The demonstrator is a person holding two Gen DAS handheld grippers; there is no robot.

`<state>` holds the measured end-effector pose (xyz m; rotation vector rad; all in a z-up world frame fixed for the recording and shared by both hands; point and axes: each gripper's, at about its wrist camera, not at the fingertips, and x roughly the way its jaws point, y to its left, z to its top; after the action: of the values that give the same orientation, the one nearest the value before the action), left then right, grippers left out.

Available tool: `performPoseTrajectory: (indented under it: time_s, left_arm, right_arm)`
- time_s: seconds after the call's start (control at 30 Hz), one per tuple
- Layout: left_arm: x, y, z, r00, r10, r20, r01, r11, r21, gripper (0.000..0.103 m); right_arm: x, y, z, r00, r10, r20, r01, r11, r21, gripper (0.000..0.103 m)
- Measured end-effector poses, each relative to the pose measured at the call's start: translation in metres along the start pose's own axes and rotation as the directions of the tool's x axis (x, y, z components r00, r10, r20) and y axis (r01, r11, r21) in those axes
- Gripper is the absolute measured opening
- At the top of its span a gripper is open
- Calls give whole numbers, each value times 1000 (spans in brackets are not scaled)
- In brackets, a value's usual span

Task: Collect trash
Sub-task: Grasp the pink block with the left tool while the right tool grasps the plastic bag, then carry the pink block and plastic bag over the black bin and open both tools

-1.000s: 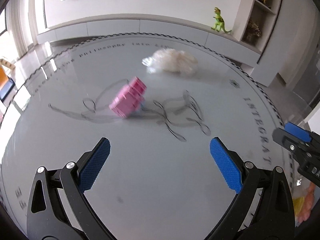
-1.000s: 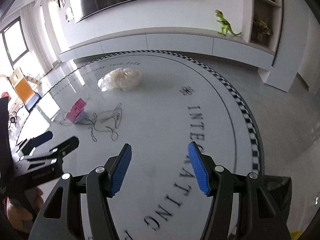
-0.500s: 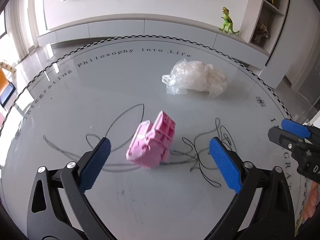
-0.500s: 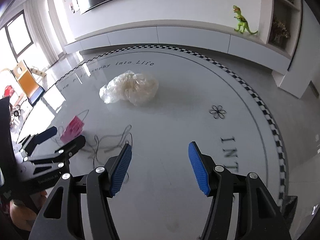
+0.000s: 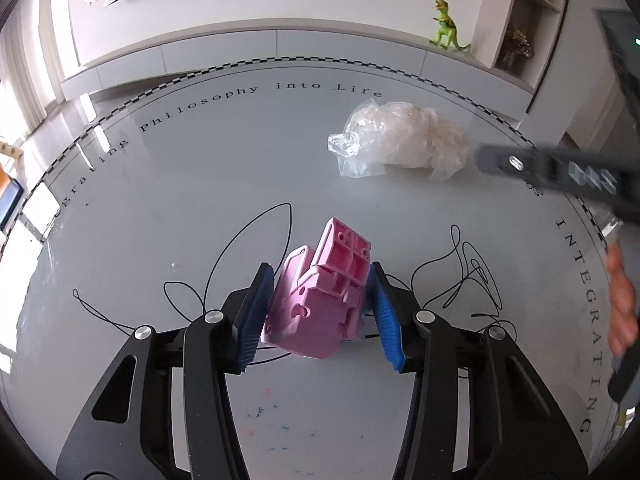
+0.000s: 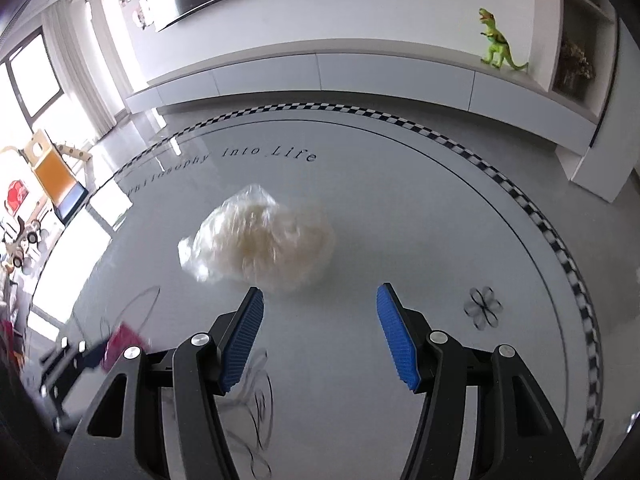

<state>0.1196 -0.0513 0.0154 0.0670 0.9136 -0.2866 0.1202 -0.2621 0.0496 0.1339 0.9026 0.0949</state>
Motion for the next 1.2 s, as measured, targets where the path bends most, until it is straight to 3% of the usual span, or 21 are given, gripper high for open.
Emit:
performPoseTrajectory:
  time_s: [0.1, 0.27, 0.43, 0.47, 0.5, 0.53, 0.6, 0.87, 1.2]
  left_arm:
    - [0, 1, 0, 1000, -6, -1, 6, 1000, -3, 48]
    - [2, -1, 2, 1000, 6, 1, -6, 1000, 10, 48]
    - [2, -1, 2, 1000, 2, 5, -2, 1000, 6, 48]
    - [2, 0, 1, 1000, 3, 5, -3, 1000, 8, 48]
    - [2, -1, 1, 1000, 4, 5, -4, 1000, 9, 48]
    - [2, -1, 1, 1000, 4, 6, -4, 1000, 10, 48]
    - [2, -1, 1, 1000, 3, 6, -3, 1000, 5, 48]
    - [-9, -3, -6, 1000, -16, 10, 17, 1000, -18, 48]
    - [-57, -33, -22, 998, -52, 43, 53, 999, -8, 48]
  right_arm:
    - [13, 3, 10, 999, 41, -17, -40, 999, 13, 61]
    - [37, 8, 23, 995, 90, -51, -86, 993, 75, 74]
    - [52, 21, 29, 996, 73, -61, -69, 996, 55, 76]
    - [54, 24, 29, 995, 73, -63, -71, 997, 40, 72]
    - [56, 26, 29, 994, 84, -67, -83, 996, 23, 34]
    - [58, 30, 30, 991, 110, -76, -111, 994, -4, 30]
    - [53, 34, 28, 994, 88, -61, -91, 995, -45, 22]
    - [9, 20, 11, 996, 91, 1, -90, 995, -45, 21]
    - [-52, -2, -24, 995, 92, 28, -91, 996, -15, 22]
